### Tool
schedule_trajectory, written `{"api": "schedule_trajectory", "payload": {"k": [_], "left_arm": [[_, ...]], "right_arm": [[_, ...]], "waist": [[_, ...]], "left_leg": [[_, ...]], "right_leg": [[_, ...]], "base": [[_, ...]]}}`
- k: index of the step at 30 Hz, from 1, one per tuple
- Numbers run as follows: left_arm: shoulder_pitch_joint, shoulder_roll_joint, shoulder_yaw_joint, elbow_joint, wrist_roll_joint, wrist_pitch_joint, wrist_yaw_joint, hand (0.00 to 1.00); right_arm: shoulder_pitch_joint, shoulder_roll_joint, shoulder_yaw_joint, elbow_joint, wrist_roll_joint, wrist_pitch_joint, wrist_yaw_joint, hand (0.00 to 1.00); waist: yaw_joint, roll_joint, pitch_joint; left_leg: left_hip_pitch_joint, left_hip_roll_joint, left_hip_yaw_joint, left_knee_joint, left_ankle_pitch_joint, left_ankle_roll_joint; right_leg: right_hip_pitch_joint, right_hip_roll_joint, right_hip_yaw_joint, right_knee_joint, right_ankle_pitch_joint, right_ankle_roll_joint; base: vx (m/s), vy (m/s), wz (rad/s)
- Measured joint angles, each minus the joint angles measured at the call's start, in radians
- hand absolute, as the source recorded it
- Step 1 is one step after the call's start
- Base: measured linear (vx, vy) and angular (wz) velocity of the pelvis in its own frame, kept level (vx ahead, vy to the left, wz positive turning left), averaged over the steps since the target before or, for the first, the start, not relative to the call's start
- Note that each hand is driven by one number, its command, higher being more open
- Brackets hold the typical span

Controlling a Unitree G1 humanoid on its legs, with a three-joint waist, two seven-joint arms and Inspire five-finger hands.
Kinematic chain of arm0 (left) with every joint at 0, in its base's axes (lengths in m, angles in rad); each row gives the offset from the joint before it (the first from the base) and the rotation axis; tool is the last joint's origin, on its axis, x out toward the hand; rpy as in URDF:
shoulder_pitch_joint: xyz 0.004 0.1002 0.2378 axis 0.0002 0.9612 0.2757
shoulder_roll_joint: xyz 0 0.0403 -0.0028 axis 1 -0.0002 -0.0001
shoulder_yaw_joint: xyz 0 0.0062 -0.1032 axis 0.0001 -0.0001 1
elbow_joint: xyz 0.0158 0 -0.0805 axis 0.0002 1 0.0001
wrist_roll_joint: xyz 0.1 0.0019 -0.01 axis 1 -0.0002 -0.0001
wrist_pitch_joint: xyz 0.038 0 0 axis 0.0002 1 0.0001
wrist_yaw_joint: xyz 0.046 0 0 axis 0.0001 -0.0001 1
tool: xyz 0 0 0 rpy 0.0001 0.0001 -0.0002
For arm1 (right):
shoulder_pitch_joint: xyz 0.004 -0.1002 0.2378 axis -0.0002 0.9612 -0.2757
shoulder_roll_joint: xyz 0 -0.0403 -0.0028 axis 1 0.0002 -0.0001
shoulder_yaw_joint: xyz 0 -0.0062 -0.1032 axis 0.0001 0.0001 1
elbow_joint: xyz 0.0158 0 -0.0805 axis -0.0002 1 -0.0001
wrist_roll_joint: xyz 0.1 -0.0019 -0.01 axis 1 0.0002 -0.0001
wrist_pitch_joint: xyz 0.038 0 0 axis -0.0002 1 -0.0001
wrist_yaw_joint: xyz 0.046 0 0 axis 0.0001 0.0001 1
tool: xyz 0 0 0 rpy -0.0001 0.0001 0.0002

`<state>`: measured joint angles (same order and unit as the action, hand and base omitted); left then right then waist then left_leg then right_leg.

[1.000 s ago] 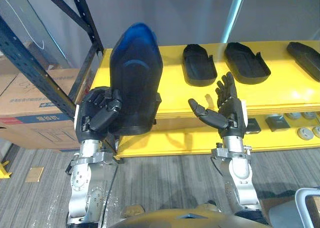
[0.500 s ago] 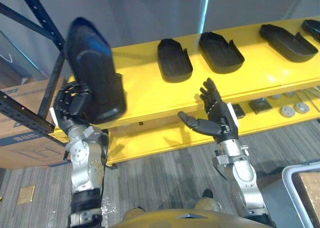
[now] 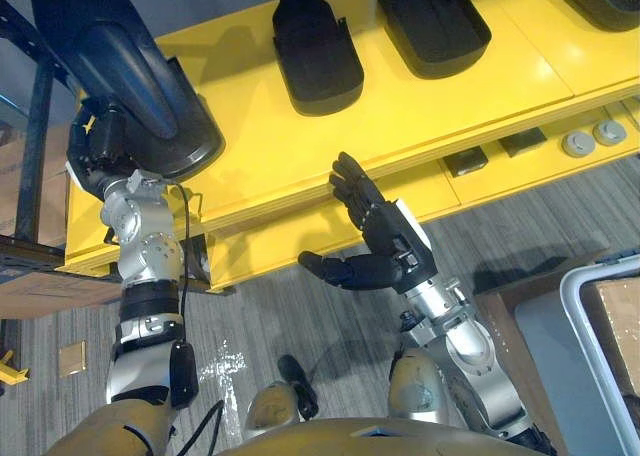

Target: Walk over and take three plastic housings, then place them on the shelf

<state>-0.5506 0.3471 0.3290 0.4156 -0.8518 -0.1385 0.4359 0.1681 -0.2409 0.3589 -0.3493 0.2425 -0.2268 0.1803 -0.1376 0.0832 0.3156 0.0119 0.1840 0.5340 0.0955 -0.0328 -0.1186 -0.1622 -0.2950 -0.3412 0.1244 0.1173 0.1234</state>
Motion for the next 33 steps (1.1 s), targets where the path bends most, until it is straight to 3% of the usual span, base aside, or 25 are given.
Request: {"api": "schedule_trajectory", "payload": {"k": [4, 14, 33], "left_arm": [[-0.010, 0.016, -0.024, 0.024, -0.046, 0.074, -0.031, 0.00], [-0.050, 0.056, -0.086, 0.053, -0.040, 0.147, -0.047, 0.00], [-0.082, 0.095, -0.059, 0.068, 0.081, 0.311, -0.045, 0.00]], "right_arm": [[0.002, -0.001, 0.034, -0.019, 0.000, 0.007, -0.011, 1.00], [0.005, -0.027, 0.077, -0.052, 0.000, 0.045, -0.039, 1.00], [0.009, -0.038, 0.116, -0.079, 0.000, 0.072, -0.082, 1.00]], "waist": [[0.003, 0.000, 0.002], [0.007, 0.001, 0.028], [0.022, 0.016, 0.034]], "left_leg": [[-0.004, 0.000, 0.019, 0.000, 0.000, 0.000], [-0.005, 0.000, 0.021, 0.002, 0.000, 0.001], [-0.005, -0.001, 0.019, 0.001, 0.011, 0.003]], "right_leg": [[-0.025, 0.000, 0.020, 0.017, -0.003, -0.002], [-0.038, -0.010, 0.020, 0.053, -0.019, -0.002], [-0.058, -0.022, 0.017, 0.104, -0.045, -0.003]], "base": [[-0.03, -0.008, -0.10], [-0.03, -0.009, 0.01], [0.00, -0.002, 0.00]]}}
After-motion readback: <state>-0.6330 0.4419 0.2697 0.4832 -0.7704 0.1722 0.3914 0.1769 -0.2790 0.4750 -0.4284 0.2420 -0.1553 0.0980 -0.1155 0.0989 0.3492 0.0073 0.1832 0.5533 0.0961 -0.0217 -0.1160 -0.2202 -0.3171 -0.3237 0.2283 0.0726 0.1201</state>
